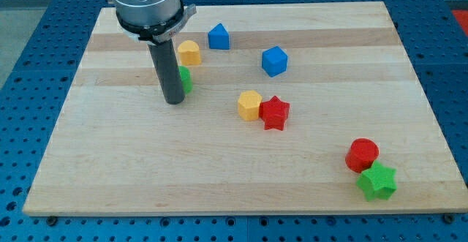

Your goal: Push the heart slightly to right

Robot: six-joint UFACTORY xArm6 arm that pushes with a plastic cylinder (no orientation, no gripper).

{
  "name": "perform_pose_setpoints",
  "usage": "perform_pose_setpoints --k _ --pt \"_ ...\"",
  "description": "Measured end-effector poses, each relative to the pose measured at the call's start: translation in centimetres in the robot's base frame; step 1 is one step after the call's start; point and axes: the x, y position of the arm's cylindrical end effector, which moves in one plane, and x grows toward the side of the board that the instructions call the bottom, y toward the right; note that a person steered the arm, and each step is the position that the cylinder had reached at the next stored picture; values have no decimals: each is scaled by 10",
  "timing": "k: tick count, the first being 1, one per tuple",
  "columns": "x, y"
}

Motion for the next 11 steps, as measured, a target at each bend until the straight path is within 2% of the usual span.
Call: perform_pose_setpoints --k 3,5,8,11 --pt "-1 -1" --pt "-1 -34" --pt "-117 -38" --pt "-117 -21"
